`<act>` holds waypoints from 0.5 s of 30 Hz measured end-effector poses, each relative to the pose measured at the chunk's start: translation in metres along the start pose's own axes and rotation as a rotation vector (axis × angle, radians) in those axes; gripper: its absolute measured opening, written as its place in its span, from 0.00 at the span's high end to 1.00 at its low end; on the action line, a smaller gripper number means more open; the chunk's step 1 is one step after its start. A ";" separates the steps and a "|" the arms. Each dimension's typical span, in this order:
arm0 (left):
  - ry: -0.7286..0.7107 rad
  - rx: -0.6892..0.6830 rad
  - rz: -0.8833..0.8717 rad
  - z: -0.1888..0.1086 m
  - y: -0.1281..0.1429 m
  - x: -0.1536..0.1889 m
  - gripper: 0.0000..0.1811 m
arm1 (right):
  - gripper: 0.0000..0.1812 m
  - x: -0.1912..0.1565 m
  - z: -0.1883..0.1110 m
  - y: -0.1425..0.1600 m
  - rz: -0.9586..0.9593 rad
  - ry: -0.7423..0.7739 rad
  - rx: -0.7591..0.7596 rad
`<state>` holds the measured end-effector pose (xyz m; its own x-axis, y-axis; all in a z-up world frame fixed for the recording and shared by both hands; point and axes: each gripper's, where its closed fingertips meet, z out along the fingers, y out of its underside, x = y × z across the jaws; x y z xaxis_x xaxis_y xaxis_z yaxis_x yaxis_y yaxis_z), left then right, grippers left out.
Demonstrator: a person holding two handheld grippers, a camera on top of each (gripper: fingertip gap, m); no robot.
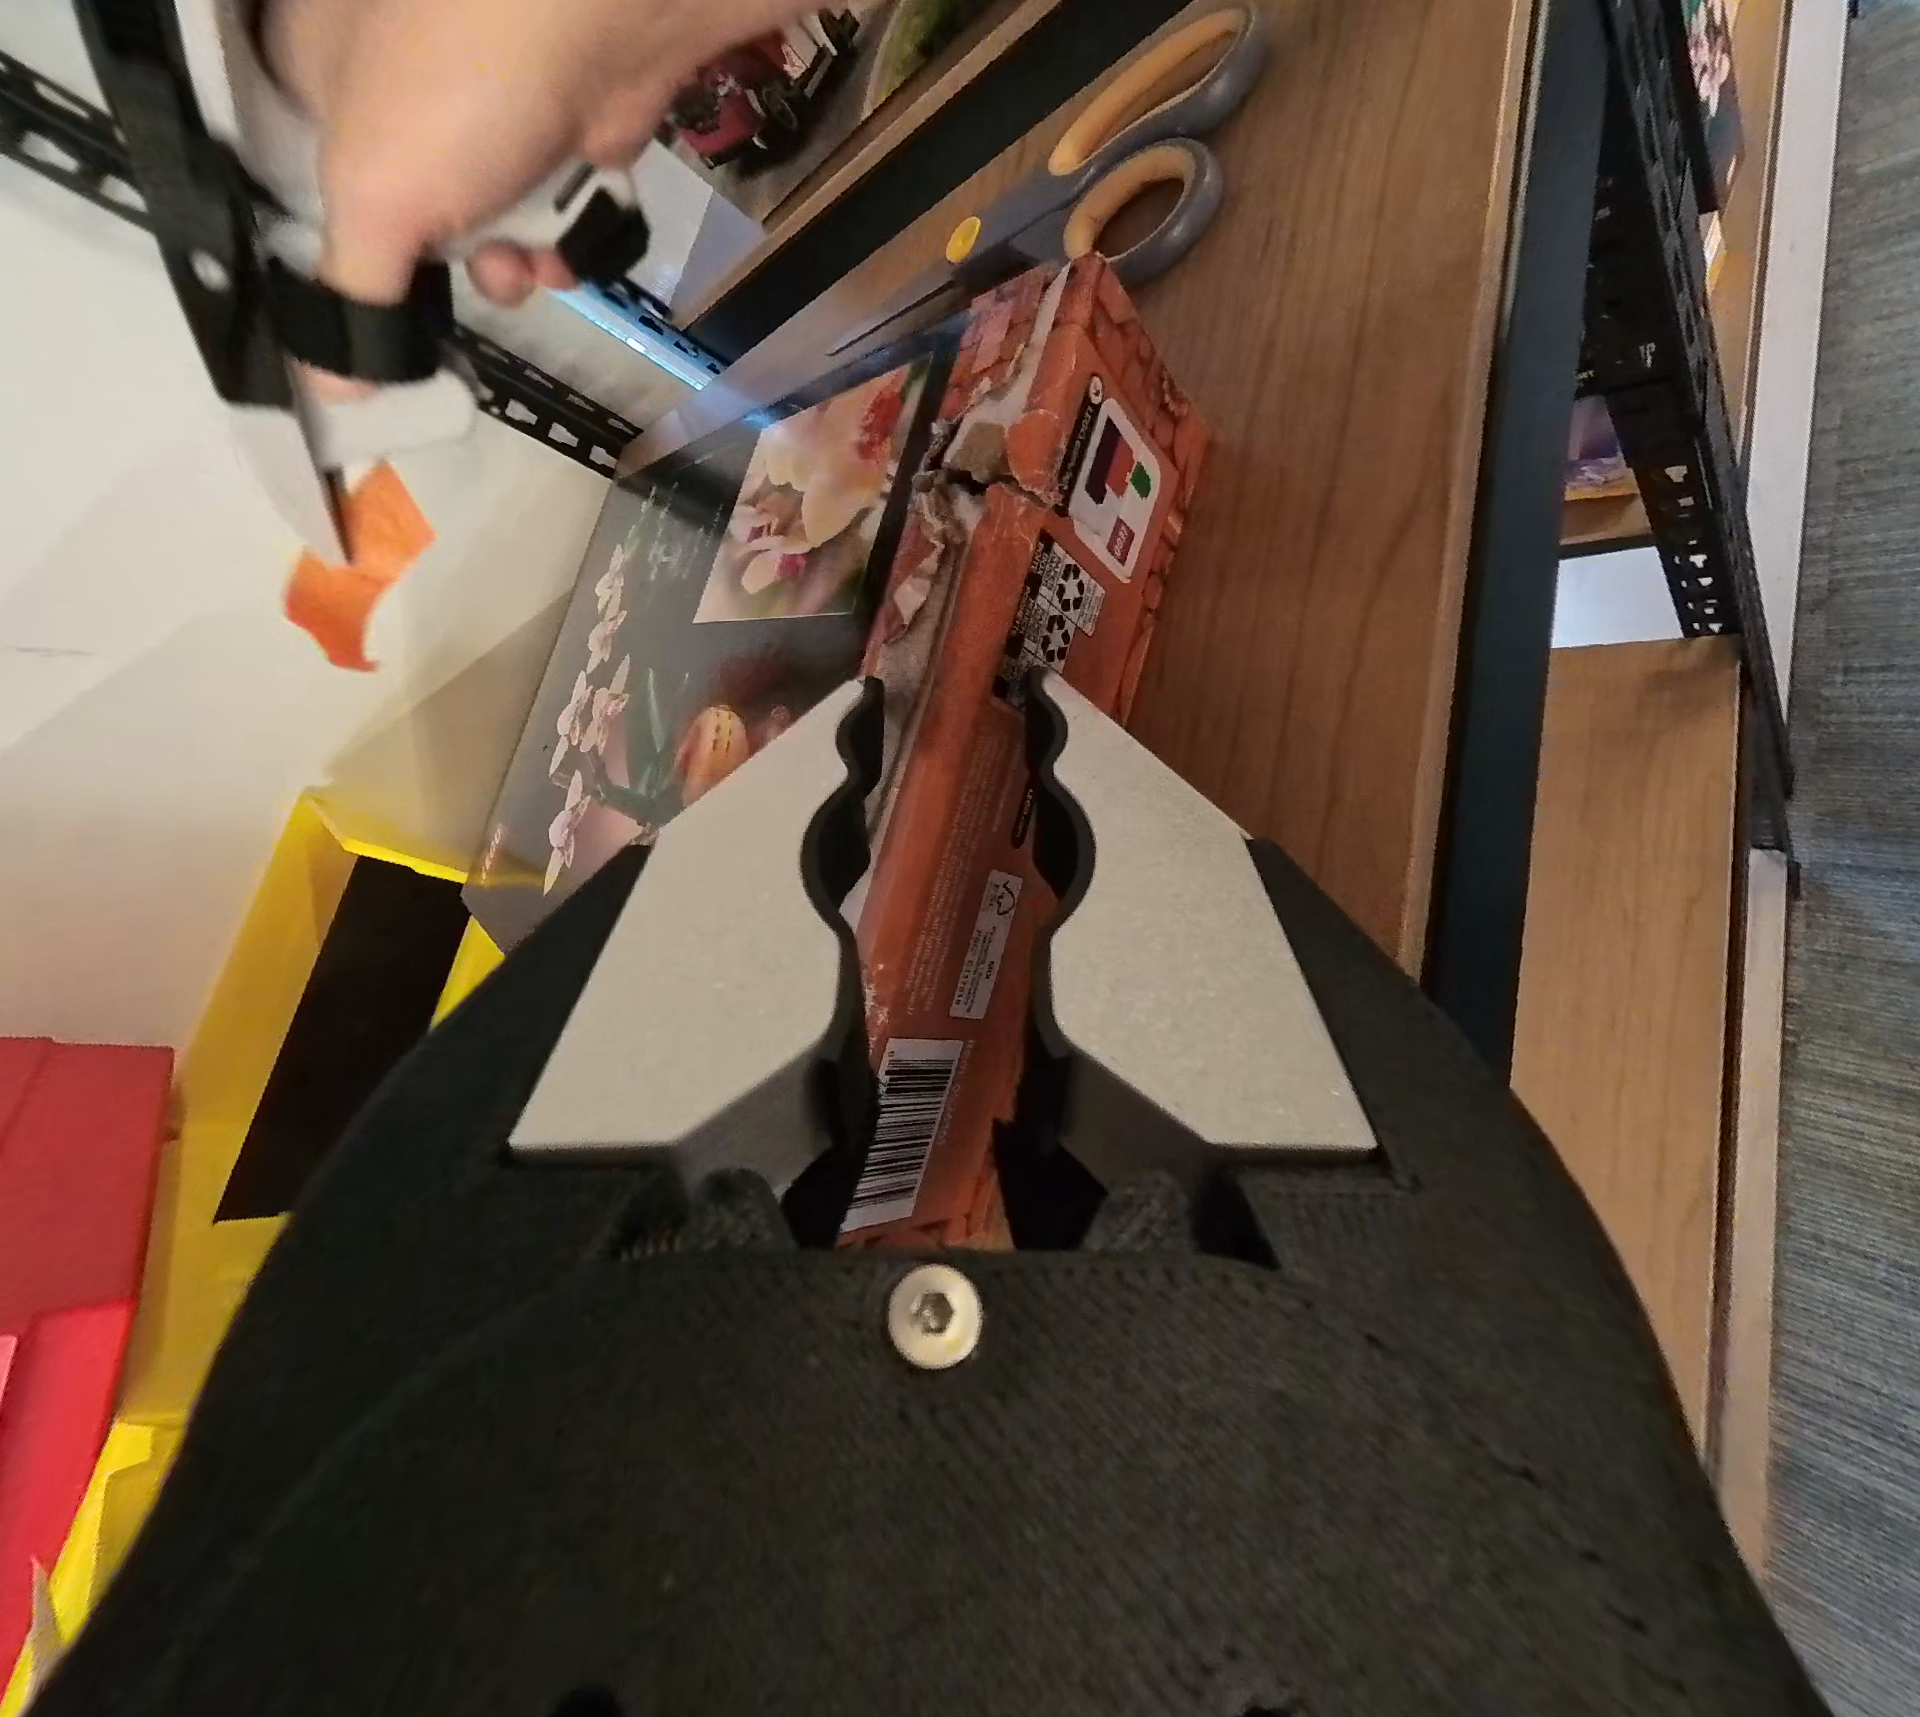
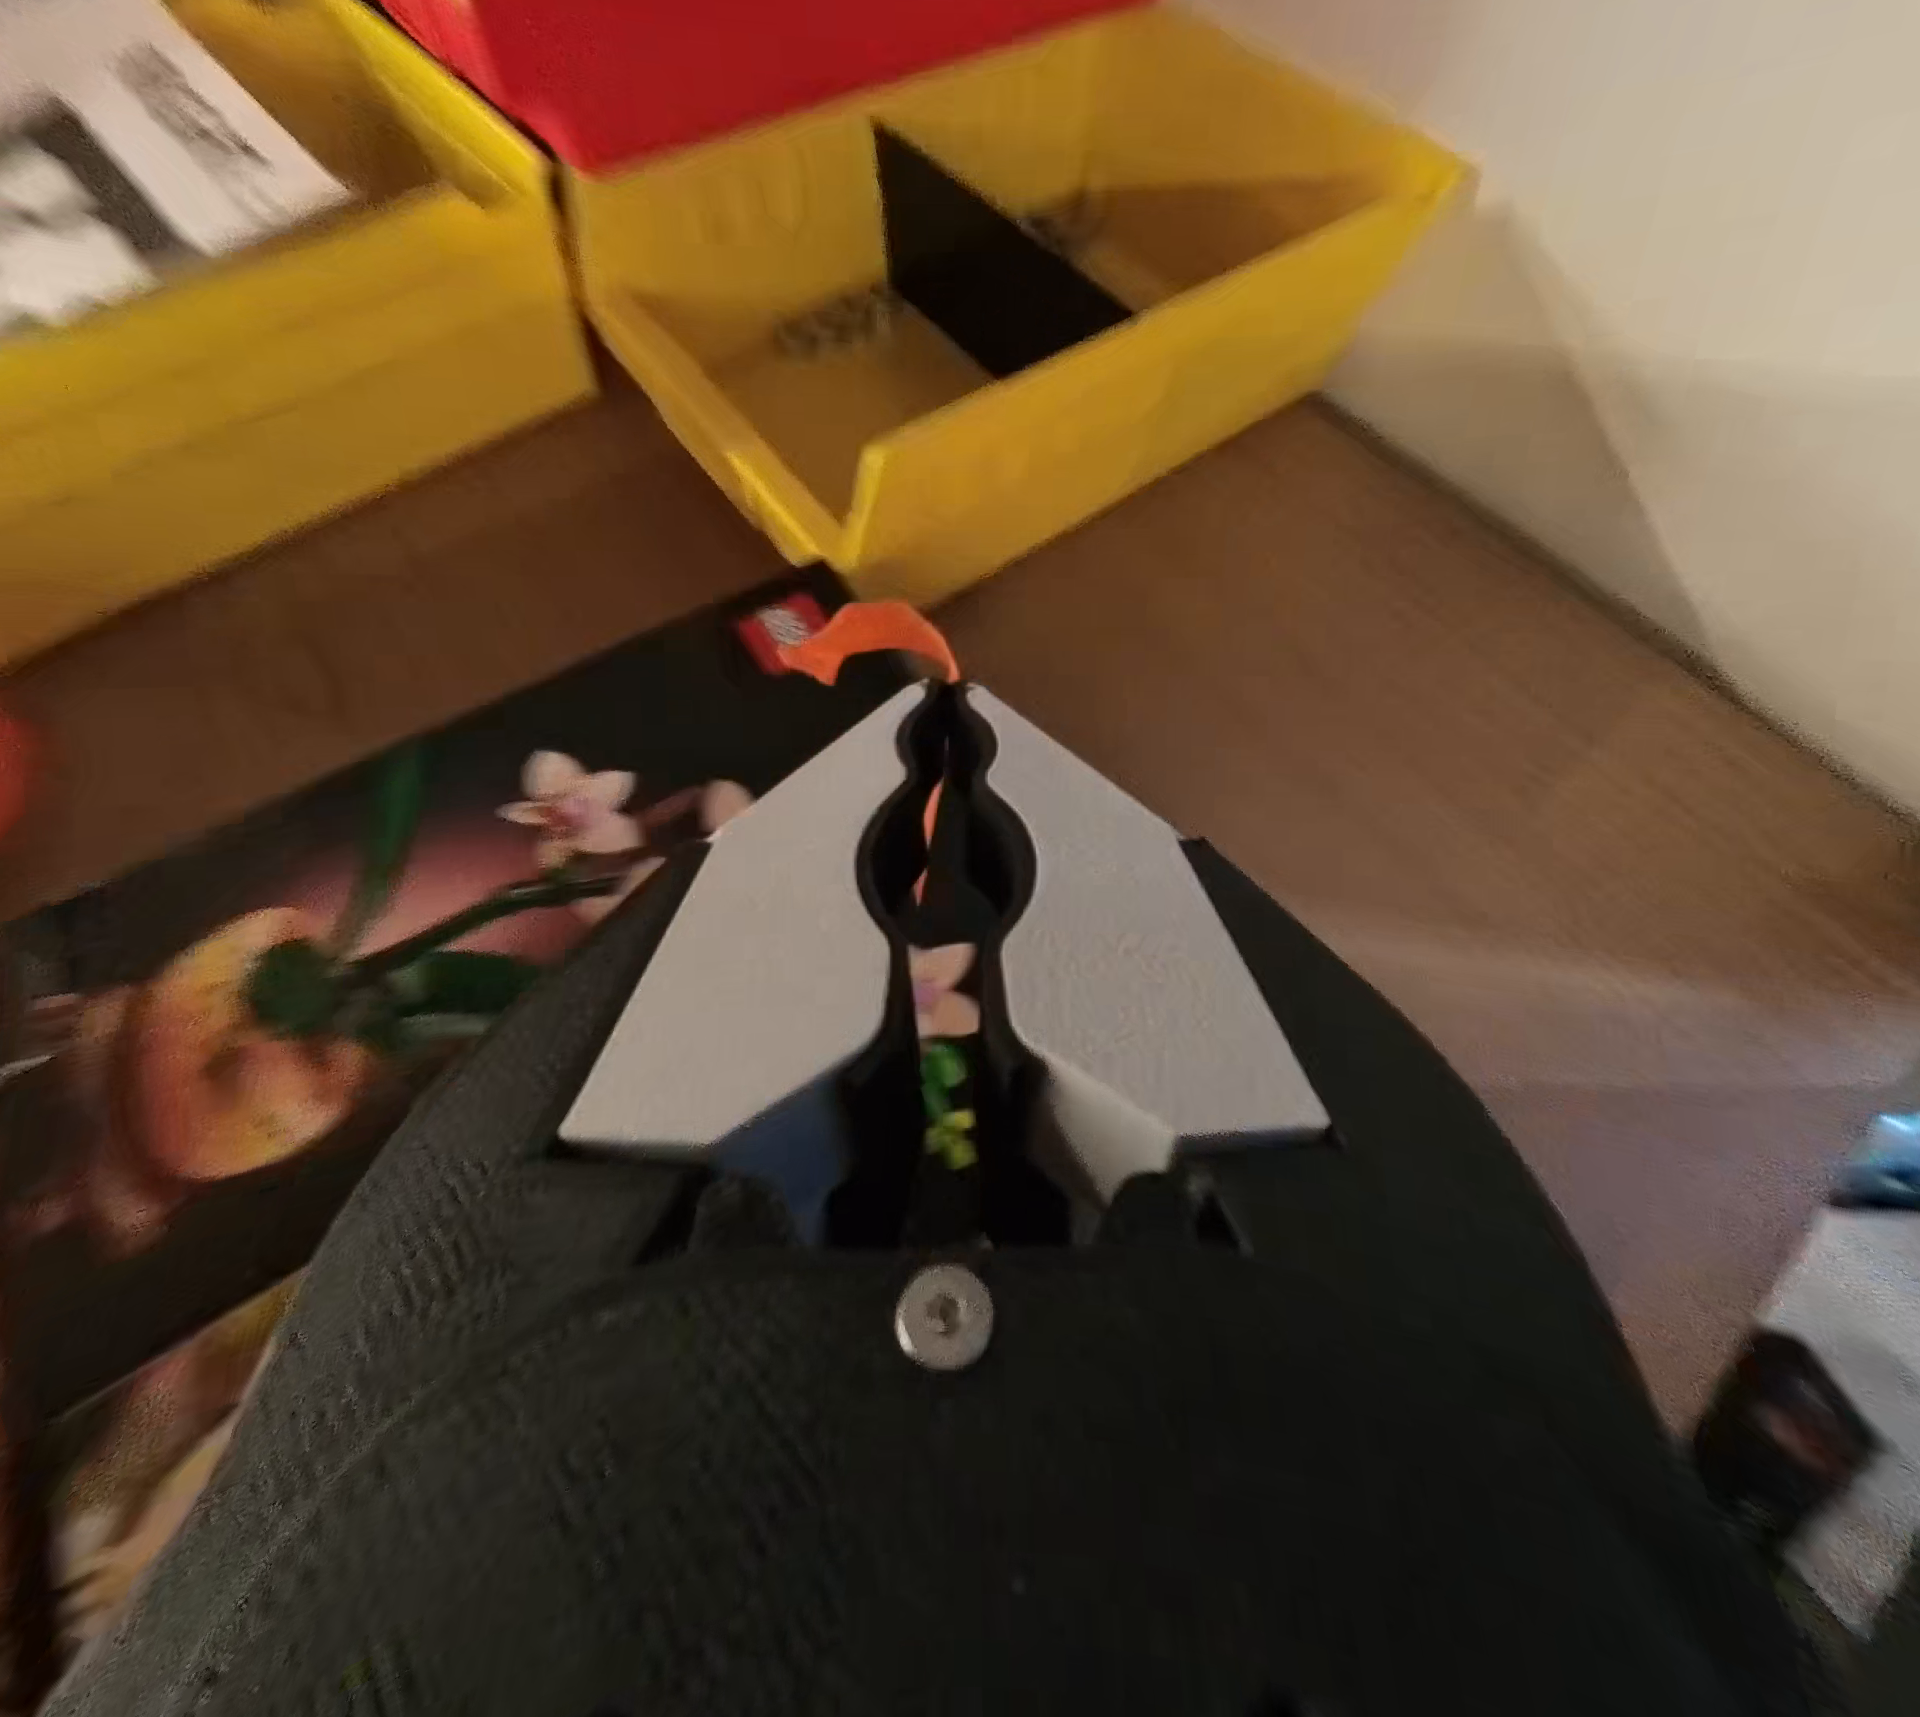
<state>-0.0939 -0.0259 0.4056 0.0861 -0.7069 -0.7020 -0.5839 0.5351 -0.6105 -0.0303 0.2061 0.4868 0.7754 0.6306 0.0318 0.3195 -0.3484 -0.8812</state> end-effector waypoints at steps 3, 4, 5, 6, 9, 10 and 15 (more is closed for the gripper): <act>-0.001 -0.003 -0.009 0.000 0.000 0.000 0.86 | 1.00 0.032 0.032 0.021 -0.119 0.064 -0.180; -0.004 -0.004 -0.009 0.000 0.000 0.000 0.86 | 1.00 0.038 0.040 0.028 -0.125 0.057 -0.226; -0.008 -0.006 -0.009 0.000 0.000 0.000 0.86 | 1.00 0.042 0.048 0.033 -0.113 0.049 -0.255; -0.011 -0.008 -0.008 0.000 0.000 0.000 0.86 | 1.00 0.045 0.055 0.037 -0.099 0.048 -0.279; -0.015 -0.013 -0.011 0.000 0.000 0.000 0.86 | 1.00 0.053 0.072 0.055 -0.181 0.083 -0.411; -0.015 -0.014 -0.013 0.000 0.000 0.000 0.86 | 1.00 0.052 0.076 0.063 -0.228 0.074 -0.470; -0.025 -0.012 -0.006 0.000 0.000 -0.001 0.86 | 1.00 0.051 0.083 0.085 -0.398 0.053 -0.664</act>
<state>-0.0943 -0.0256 0.4062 0.1092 -0.6983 -0.7074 -0.5927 0.5256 -0.6103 -0.0087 0.2659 0.3746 0.5534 0.7675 0.3236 0.8260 -0.4557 -0.3317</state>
